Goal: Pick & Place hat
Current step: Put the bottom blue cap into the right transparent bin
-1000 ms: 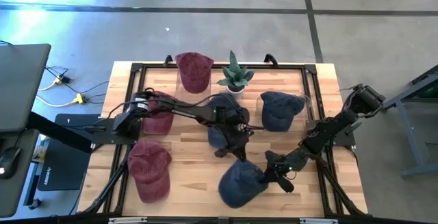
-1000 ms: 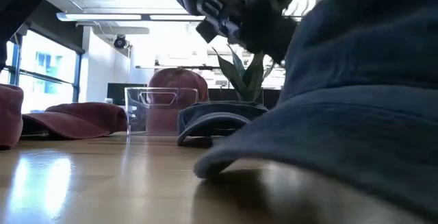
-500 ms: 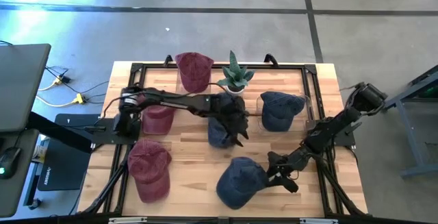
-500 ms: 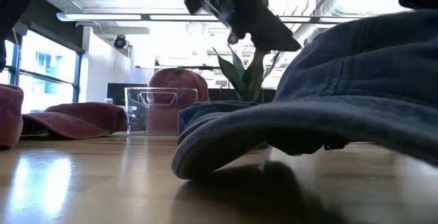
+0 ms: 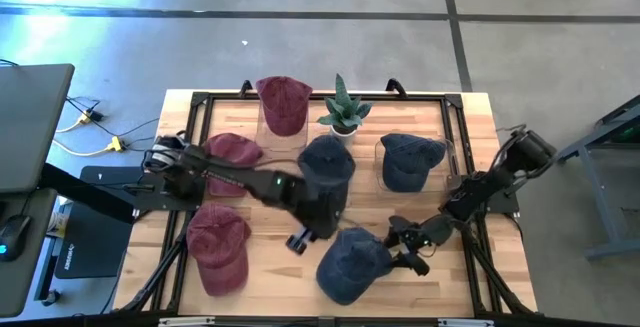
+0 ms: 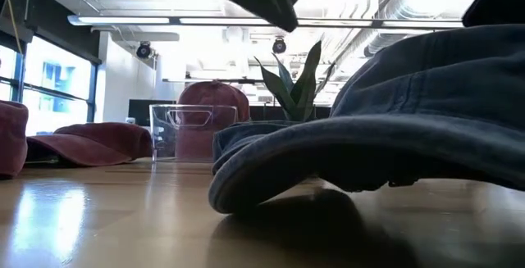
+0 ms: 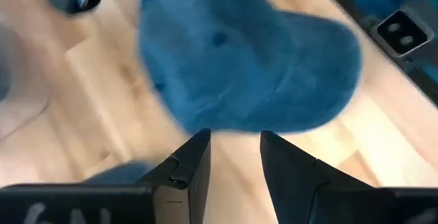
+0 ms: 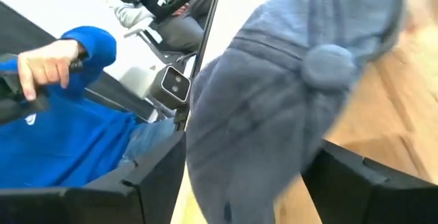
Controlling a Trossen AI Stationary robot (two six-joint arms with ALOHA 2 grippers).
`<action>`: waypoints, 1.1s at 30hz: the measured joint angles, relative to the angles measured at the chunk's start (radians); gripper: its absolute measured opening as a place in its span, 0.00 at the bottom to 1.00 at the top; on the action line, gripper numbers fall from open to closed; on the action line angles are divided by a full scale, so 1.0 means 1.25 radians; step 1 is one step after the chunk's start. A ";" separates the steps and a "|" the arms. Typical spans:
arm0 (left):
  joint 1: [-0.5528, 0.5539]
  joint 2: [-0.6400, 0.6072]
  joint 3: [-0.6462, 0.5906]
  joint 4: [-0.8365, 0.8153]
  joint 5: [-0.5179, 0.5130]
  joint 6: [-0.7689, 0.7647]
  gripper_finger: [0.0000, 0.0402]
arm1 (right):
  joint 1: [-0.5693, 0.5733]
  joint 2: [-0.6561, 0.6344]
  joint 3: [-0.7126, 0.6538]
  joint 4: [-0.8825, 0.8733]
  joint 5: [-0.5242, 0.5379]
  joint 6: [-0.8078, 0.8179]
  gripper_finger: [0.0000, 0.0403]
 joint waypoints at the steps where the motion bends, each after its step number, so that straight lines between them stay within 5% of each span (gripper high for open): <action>1: -0.016 -0.001 -0.019 0.025 -0.003 -0.003 0.29 | -0.003 0.018 0.013 0.002 -0.008 -0.010 0.66; 9: -0.095 0.001 -0.215 0.397 0.068 -0.035 0.23 | -0.040 0.105 0.030 0.235 -0.143 -0.082 0.66; 14: -0.097 0.001 -0.262 0.503 0.066 -0.046 0.22 | -0.055 0.092 0.011 0.335 -0.169 -0.093 0.66; 21: -0.097 0.001 -0.262 0.611 0.064 -0.032 0.22 | -0.054 0.088 0.005 0.299 -0.233 -0.020 0.65; 27: -0.060 0.001 -0.262 0.673 -0.040 -0.033 0.22 | -0.054 0.088 0.006 0.210 -0.250 -0.005 0.65; 33: 0.006 0.001 -0.262 0.689 0.065 -0.077 0.22 | -0.054 0.088 0.006 0.191 -0.250 -0.033 0.54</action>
